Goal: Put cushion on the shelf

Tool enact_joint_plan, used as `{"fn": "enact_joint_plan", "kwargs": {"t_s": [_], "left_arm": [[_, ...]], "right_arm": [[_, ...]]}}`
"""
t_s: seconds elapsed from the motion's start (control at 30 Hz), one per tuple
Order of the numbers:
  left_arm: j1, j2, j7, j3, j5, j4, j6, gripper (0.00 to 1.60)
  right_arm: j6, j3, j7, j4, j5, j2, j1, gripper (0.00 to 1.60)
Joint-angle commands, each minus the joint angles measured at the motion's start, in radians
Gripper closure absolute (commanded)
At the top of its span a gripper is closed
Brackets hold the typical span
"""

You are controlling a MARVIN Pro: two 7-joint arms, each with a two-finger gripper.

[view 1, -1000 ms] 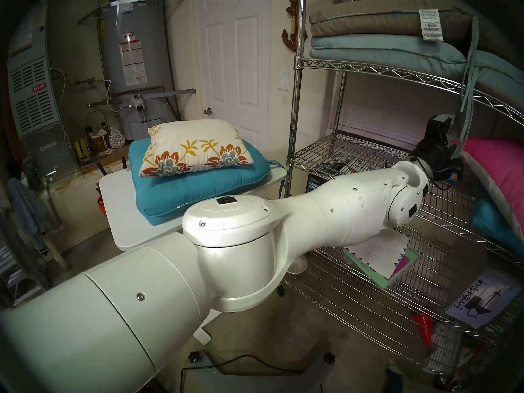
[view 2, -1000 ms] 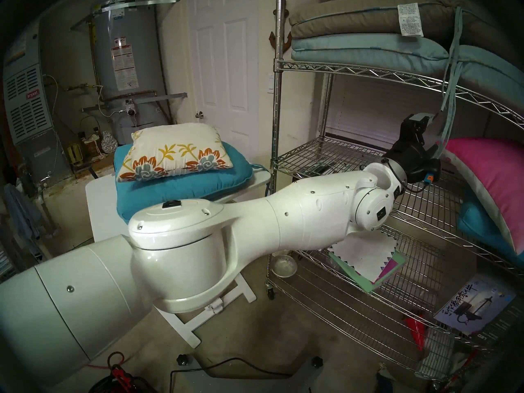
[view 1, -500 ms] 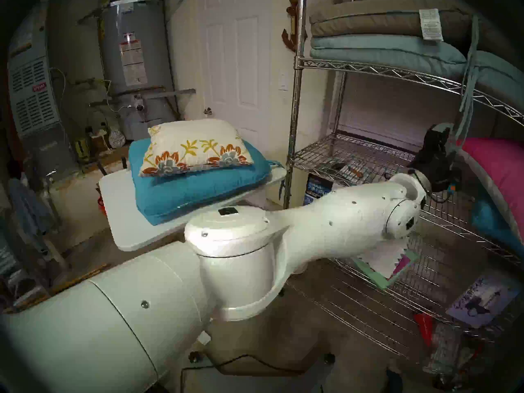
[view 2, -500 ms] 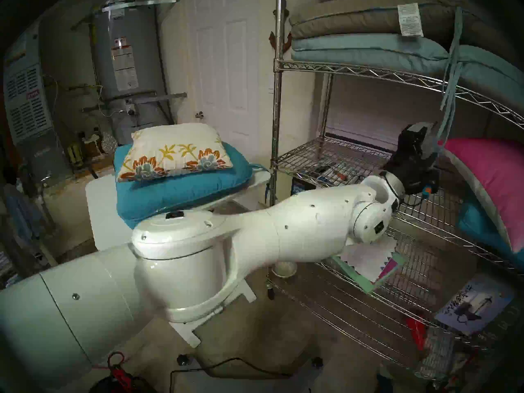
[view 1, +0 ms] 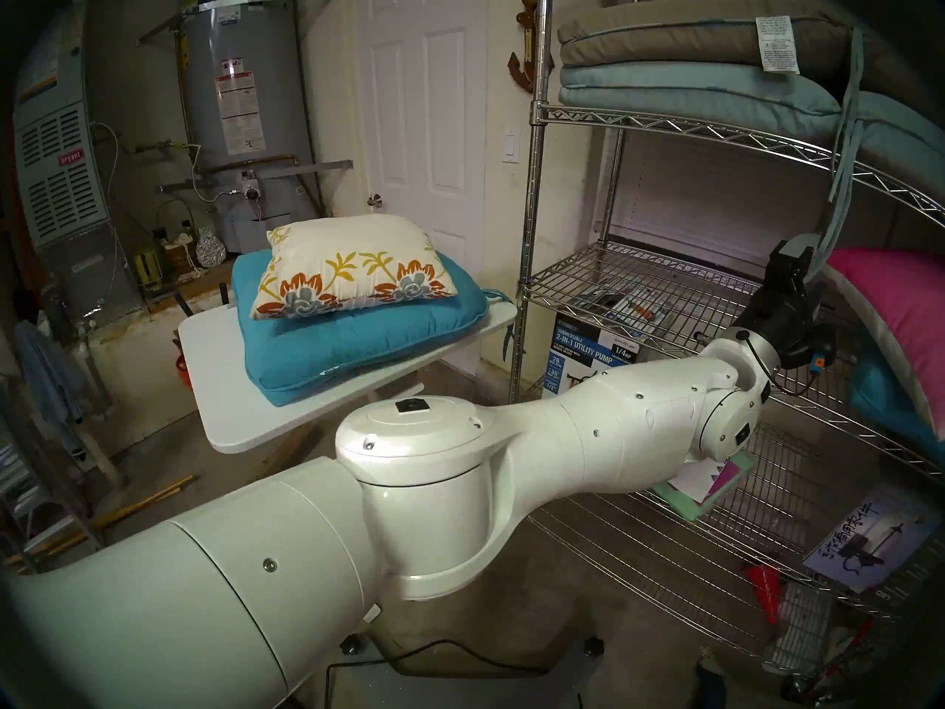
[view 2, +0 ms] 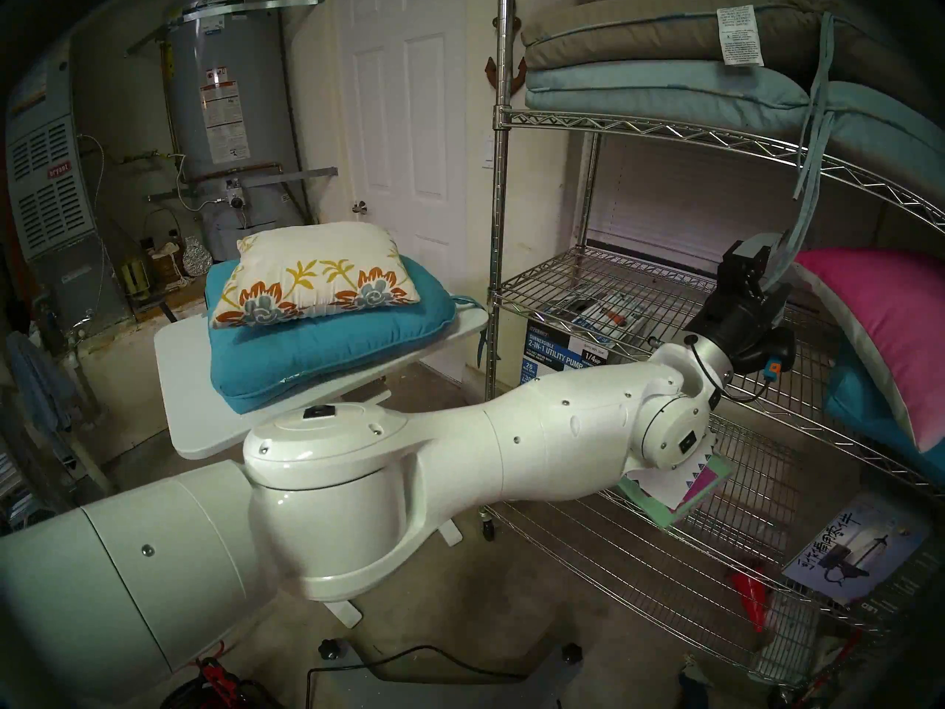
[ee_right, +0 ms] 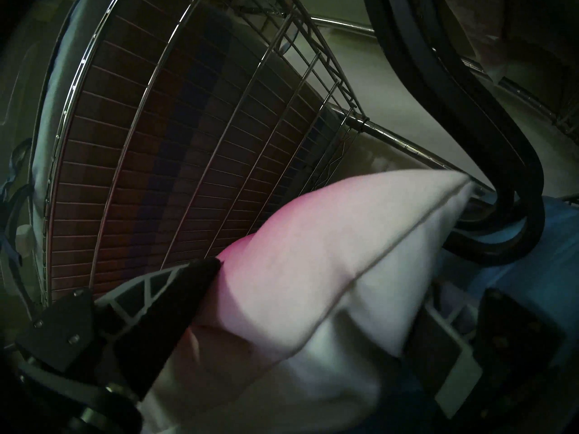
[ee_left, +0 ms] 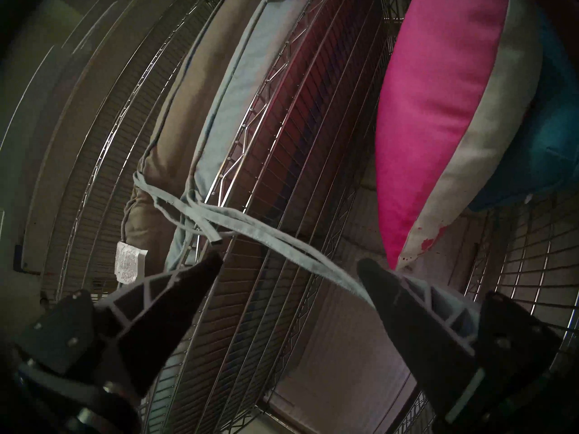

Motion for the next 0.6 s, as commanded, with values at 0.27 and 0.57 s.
{"fn": "enact_joint_plan", "kwargs": {"t_s": [0.27,0.57], "left_arm": [[0.069,0.054,0.136,0.001,0.046,-0.106,0.147,0.00],[0.113,0.094,0.223,-0.026,0.066,-0.174,0.264,0.00]], "right_arm": [[0.023,-0.003,0.055,0.017,0.022,-0.034,-0.058,0.00],[0.029,-0.003,0.080,0.018,0.034,-0.036,-0.074,0.00]]}}
